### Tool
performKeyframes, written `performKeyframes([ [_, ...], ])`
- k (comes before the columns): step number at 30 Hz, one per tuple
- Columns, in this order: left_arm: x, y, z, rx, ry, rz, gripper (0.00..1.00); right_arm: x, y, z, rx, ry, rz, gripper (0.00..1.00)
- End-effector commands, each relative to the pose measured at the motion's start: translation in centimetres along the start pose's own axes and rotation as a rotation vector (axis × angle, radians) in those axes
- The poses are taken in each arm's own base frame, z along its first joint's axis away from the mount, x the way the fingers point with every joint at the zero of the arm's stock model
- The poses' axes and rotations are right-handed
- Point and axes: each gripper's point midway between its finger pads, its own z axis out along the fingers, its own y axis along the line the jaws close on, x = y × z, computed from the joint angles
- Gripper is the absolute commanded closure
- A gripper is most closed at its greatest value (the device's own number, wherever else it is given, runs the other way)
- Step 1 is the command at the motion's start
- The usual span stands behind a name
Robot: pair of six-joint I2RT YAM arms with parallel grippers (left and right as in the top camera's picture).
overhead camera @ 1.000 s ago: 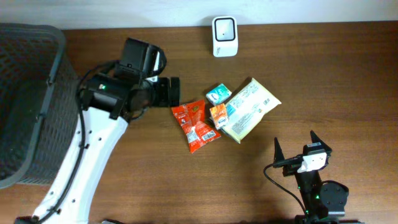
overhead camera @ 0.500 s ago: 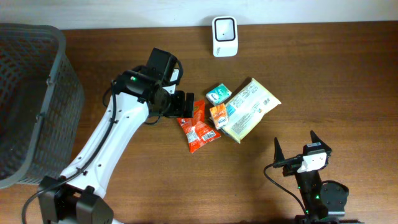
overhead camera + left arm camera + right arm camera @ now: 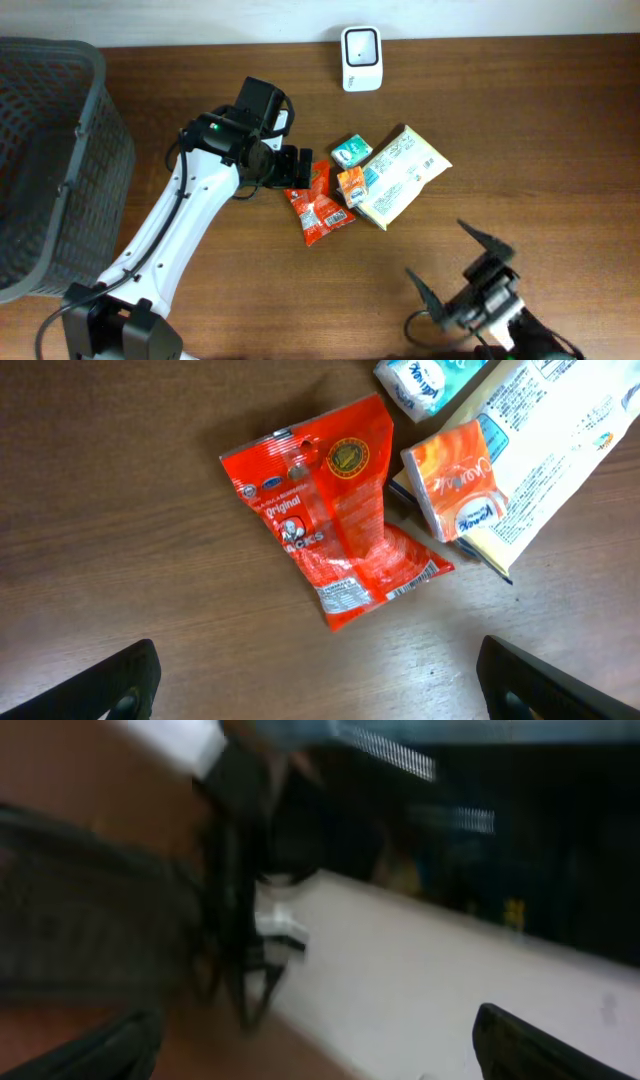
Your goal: Scan the item barcode
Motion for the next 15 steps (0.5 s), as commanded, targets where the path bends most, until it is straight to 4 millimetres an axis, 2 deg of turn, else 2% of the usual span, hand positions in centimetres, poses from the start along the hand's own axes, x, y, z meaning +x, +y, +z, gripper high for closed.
performKeyframes([
  [1,0.2,-0.1,0.6,0.005,0.018,0.015,0.01,-4.5,-1.2,0.0,0.065,-0.13,0.004,0.01],
  [2,0.2,-0.1,0.6,0.005,0.018,0.015,0.01,-6.3,-2.4,0.0,0.129,-0.159,-0.01,0.01],
  [5,0.2,-0.1,0.6,0.005,0.018,0.015,0.01,-9.4,-5.5,0.4,0.265,-0.139,0.033,0.01],
  [7,0.2,-0.1,0.6,0.005,0.018,0.015,0.01,-9.8,-7.9,1.0,0.362,-0.033,0.123,0.02],
  [9,0.2,-0.1,0.6,0.005,0.019,0.015,0.01,-8.0,-10.1,1.8,0.431,0.209,0.201,0.02],
  [11,0.3,-0.1,0.6,0.005,0.021,0.015,0.01,-6.4,-10.6,2.3,0.425,0.37,0.287,0.02],
  [12,0.3,0.0,0.6,0.004,0.022,0.015,0.01,-5.5,-10.2,2.9,0.378,0.458,0.363,0.02],
  [13,0.3,0.0,0.6,0.004,0.022,0.014,0.01,-5.0,-9.6,3.5,0.325,0.505,0.418,0.02],
  [15,0.3,0.0,0.6,0.004,0.021,0.015,0.01,-4.3,-6.5,5.2,0.093,0.566,0.586,0.02],
])
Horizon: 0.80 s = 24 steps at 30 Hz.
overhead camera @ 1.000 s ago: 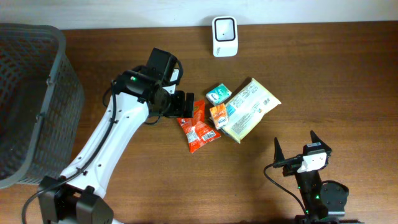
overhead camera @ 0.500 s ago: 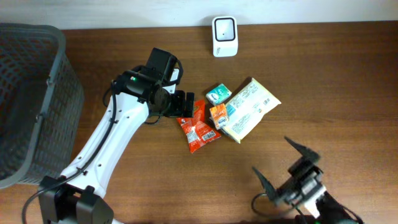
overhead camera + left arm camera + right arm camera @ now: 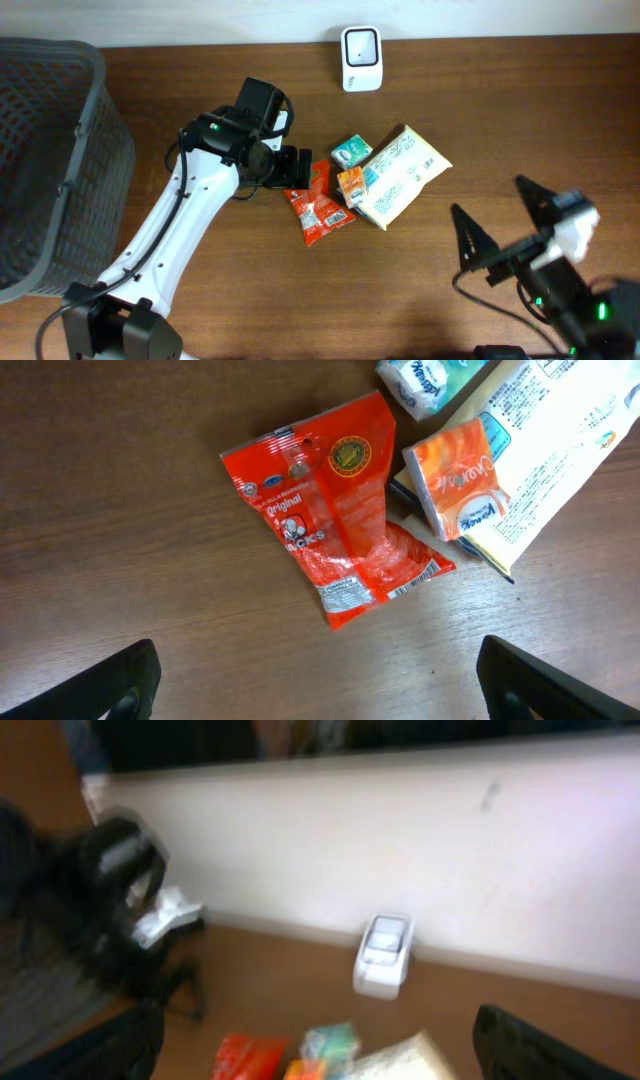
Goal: Scan the item barcode
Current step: 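Reach the right gripper to the orange tissue pack and grasp it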
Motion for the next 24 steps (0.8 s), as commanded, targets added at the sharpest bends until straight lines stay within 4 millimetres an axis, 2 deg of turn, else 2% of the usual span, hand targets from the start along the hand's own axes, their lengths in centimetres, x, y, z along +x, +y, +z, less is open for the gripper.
performKeyframes([
  [1,0.2,-0.1,0.5,0.006,0.018,0.014,0.01,0.6,5.2,1.3,-0.382,0.144,0.082,0.02],
  [2,0.2,-0.1,0.5,0.006,0.019,0.014,0.01,1.1,6.4,1.3,-0.487,0.178,0.118,0.02],
  [3,0.2,-0.1,0.5,0.006,0.019,0.014,0.01,1.0,6.7,1.7,-0.533,0.181,0.124,0.02],
  [4,0.2,-0.1,0.5,0.006,0.019,0.015,0.01,0.9,6.5,2.5,-0.565,0.183,0.142,0.02],
  [5,0.2,-0.1,0.5,0.006,0.019,0.014,0.01,0.9,5.8,3.7,-0.541,0.215,0.249,0.02],
  [8,0.2,-0.1,0.5,0.006,0.019,0.014,0.01,2.1,3.3,6.0,-0.409,0.287,0.441,0.01],
  [9,0.2,-0.1,0.5,0.006,0.019,0.015,0.01,2.7,2.4,6.4,-0.342,0.309,0.479,0.01],
  [10,0.3,-0.1,0.5,0.006,0.021,0.014,0.01,4.2,0.8,6.7,-0.22,0.366,0.551,0.01],
  [14,0.3,-0.1,0.5,0.005,0.021,0.014,0.01,7.8,-1.9,5.4,0.037,0.613,0.613,0.01],
  [17,0.0,-0.2,0.5,0.009,0.011,0.015,0.01,9.2,-4.0,4.8,0.205,0.771,0.623,0.03],
  [22,-0.3,-0.3,0.5,0.012,-0.002,0.017,0.01,10.1,-4.5,8.4,0.207,0.791,0.726,0.01],
  [24,-0.3,-0.3,0.5,0.012,-0.001,0.017,0.01,11.5,-4.7,10.7,0.188,0.823,0.72,0.0],
])
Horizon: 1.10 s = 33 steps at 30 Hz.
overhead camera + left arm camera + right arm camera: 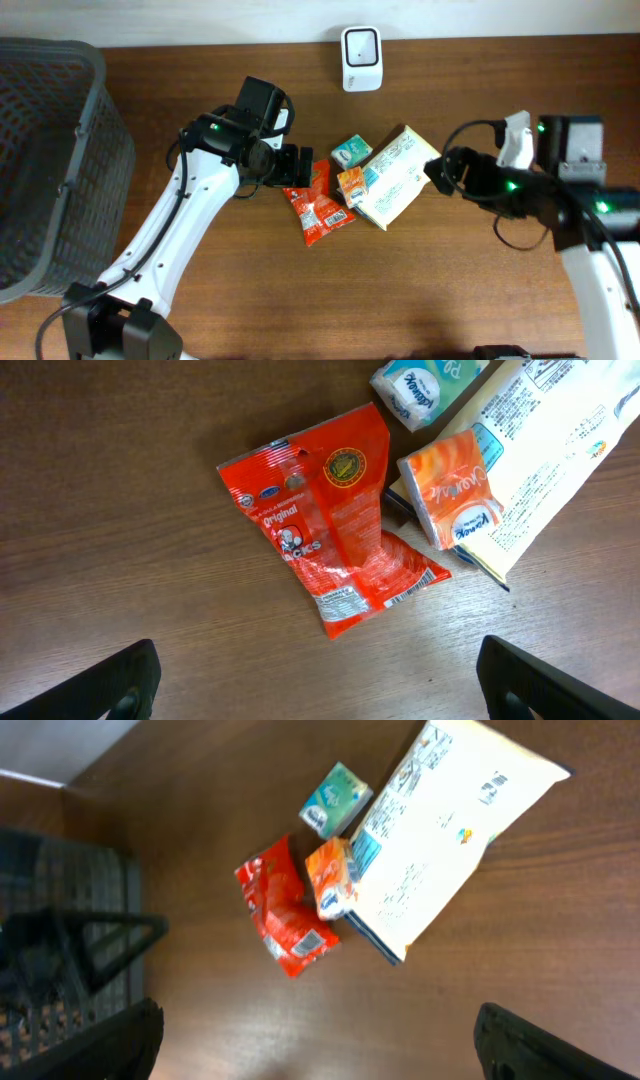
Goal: Scan the item barcode
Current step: 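Reach the right gripper to the orange tissue pack and grasp it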
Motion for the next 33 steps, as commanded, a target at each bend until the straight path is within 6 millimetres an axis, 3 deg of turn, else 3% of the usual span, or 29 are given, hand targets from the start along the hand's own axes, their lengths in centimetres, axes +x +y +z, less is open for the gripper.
performKeyframes([
  [1,0.2,-0.1,0.5,0.006,0.018,0.014,0.01,-1.2,0.2,3.5,0.017,0.041,0.006,0.0],
  [4,0.1,0.7,0.5,-0.038,0.008,-0.035,0.01,-0.9,0.0,8.3,0.026,0.138,0.023,0.0],
  [7,0.0,2.8,0.3,-0.157,-0.02,-0.185,0.01,0.0,-0.1,13.6,0.031,0.225,0.0,0.21],
  [12,-0.1,3.8,0.1,-0.213,-0.034,-0.188,0.01,1.3,0.1,19.0,0.024,0.281,-0.06,0.31],
  [14,-0.1,4.2,0.3,-0.221,-0.03,-0.216,0.01,1.6,0.2,20.3,0.02,0.288,-0.075,0.33],
  [20,0.5,5.2,1.8,-0.25,0.028,-0.231,0.01,3.6,-0.6,23.6,0.058,0.345,-0.096,0.57],
  [26,1.0,5.5,2.7,-0.263,0.063,-0.232,0.01,3.7,-1.7,24.6,0.127,0.323,-0.121,0.6],
  [31,0.9,5.4,2.7,-0.263,0.062,-0.232,0.01,5.3,-2.3,26.3,0.16,0.359,-0.142,0.6],
  [33,1.0,5.5,2.7,-0.263,0.063,-0.232,0.01,5.6,-3.0,26.8,0.191,0.365,-0.143,0.79],
])
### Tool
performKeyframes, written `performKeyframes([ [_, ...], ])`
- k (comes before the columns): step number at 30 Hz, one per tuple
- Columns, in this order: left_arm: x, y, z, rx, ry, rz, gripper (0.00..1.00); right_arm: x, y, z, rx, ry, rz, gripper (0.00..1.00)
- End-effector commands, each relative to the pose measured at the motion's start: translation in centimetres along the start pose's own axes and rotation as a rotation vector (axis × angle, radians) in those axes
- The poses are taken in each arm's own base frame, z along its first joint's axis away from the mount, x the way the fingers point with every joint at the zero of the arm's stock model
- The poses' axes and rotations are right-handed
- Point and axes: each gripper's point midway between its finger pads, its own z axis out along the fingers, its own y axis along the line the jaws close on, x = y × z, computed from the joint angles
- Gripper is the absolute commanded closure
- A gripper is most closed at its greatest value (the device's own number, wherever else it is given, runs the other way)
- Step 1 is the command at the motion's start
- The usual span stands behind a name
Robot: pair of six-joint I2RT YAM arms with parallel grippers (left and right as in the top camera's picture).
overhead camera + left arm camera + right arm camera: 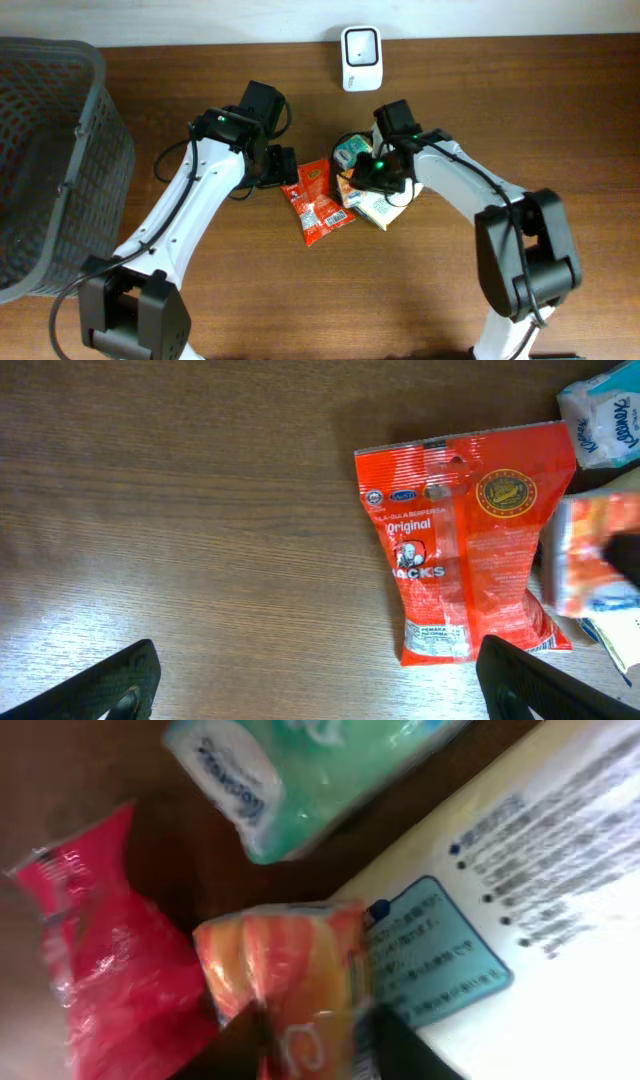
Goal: Scan the item barcode
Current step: 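Reach the right gripper to the orange tissue pack and grasp it, then lift the orange tissue pack with the right gripper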
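Observation:
A white barcode scanner (360, 45) stands at the table's back edge. My right gripper (320, 1040) is down among the items, its dark fingers (250, 1035) shut on either side of a small orange pack (290, 980), which shows blurred. From overhead the right gripper (372, 178) covers most of that orange pack (350, 184). A red snack packet (465, 550) lies flat just left of it. My left gripper (320, 695) hangs open over bare wood, left of the red packet (317, 203).
A teal tissue pack (300, 770) lies behind the orange pack, and a cream printed bag (540, 920) lies under and right of it. A large grey mesh basket (50, 150) fills the table's left end.
My right arm was over the right side of the table, gripper open high above the items; now it is down with its fingers shut on the orange pack. My left gripper has shifted left.
My right arm started at the table's front edge, camera facing the room. It then stood raised facing the wall and scanner, then hung open over the items, and now grips the orange pack. My left gripper stayed open by the red packet throughout.

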Motion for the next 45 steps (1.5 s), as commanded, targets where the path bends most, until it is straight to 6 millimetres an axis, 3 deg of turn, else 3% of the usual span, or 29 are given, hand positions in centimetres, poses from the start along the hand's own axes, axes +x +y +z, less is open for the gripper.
performKeyframes([
  [1,0.0,0.3,0.4,-0.02,0.006,-0.013,0.01,0.1,-0.7,1.1,0.053,0.008,-0.004,0.9],
  [2,0.0,0.4,0.4,-0.021,0.006,-0.013,0.01,0.1,-0.9,0.8,0.054,0.008,0.002,0.96],
  [5,0.0,0.3,0.4,-0.02,0.006,-0.013,0.01,0.2,-1.3,-1.6,0.071,0.034,0.041,0.96],
  [10,-0.2,0.2,0.4,-0.017,-0.001,-0.013,0.01,0.3,-0.7,-8.6,0.063,0.092,-0.035,0.94],
  [11,-0.2,0.2,0.4,-0.017,-0.001,-0.014,0.01,0.3,-0.8,-8.8,0.065,0.098,-0.046,0.83],
  [13,-0.2,0.2,0.4,-0.015,-0.004,-0.014,0.01,0.5,-1.1,-8.7,0.073,0.108,-0.061,0.48],
  [16,-0.3,0.2,0.4,-0.013,-0.007,-0.014,0.01,0.6,-1.8,-7.9,0.114,0.121,-0.063,0.26],
  [23,-0.2,0.2,0.4,-0.015,-0.004,-0.013,0.01,0.5,-1.9,-7.6,0.117,0.123,-0.055,0.18],
  [24,-0.2,0.2,0.4,-0.015,-0.004,-0.013,0.01,0.4,-1.9,-7.6,0.121,0.12,-0.048,0.0],
  [27,-0.2,0.2,0.4,-0.015,-0.004,-0.013,0.01,0.6,-1.9,-7.5,0.122,0.125,-0.062,0.02],
  [30,-0.2,0.2,0.4,-0.015,-0.005,-0.013,0.01,2.0,-1.3,-7.0,0.122,0.174,-0.181,0.16],
  [32,-0.3,0.2,0.4,-0.015,-0.005,-0.013,0.01,3.7,-0.4,-6.5,0.107,0.228,-0.194,0.33],
  [36,-0.3,0.2,0.4,-0.015,-0.005,-0.013,0.01,5.0,0.3,-5.9,0.185,0.247,-0.299,0.34],
  [41,-0.4,1.3,0.5,-0.032,0.005,-0.049,0.01,5.2,-2.7,-6.0,0.508,0.212,-0.414,0.34],
  [45,-0.6,3.0,0.6,0.029,0.06,-0.136,0.01,4.9,-4.1,-5.2,0.562,0.181,-0.407,0.36],
])
